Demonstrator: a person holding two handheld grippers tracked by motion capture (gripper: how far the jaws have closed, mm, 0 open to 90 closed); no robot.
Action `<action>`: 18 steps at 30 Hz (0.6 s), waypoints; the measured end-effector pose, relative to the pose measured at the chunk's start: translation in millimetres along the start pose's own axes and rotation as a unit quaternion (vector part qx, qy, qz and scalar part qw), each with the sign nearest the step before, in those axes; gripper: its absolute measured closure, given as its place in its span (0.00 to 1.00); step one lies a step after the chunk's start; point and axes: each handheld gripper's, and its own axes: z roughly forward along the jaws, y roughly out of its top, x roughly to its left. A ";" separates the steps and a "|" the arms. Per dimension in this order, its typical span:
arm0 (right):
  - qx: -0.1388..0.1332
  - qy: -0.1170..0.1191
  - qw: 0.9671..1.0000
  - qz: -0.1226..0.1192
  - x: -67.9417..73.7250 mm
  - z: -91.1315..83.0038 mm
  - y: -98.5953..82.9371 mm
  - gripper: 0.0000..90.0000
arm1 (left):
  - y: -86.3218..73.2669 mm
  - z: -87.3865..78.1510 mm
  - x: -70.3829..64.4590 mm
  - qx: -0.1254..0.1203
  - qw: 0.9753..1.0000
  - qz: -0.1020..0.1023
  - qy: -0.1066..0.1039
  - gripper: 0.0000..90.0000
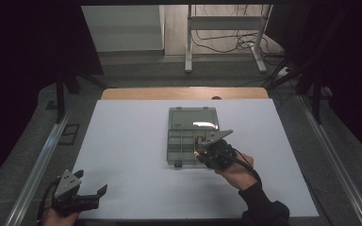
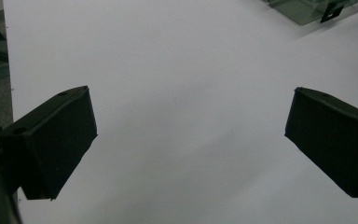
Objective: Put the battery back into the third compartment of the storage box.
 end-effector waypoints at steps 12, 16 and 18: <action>-0.014 -0.015 1.000 0.014 -14.9 2.1 13.9 0.86 | 0.1 0.2 0.1 0.000 1.000 -0.001 0.000 0.03; -0.020 -0.019 0.999 0.020 -18.4 3.1 20.2 0.86 | 0.0 0.1 0.3 0.000 1.000 -0.001 -0.001 0.03; -0.022 -0.022 0.999 0.022 -20.9 4.7 22.4 0.86 | 0.0 0.0 0.3 0.000 1.000 0.000 0.000 0.03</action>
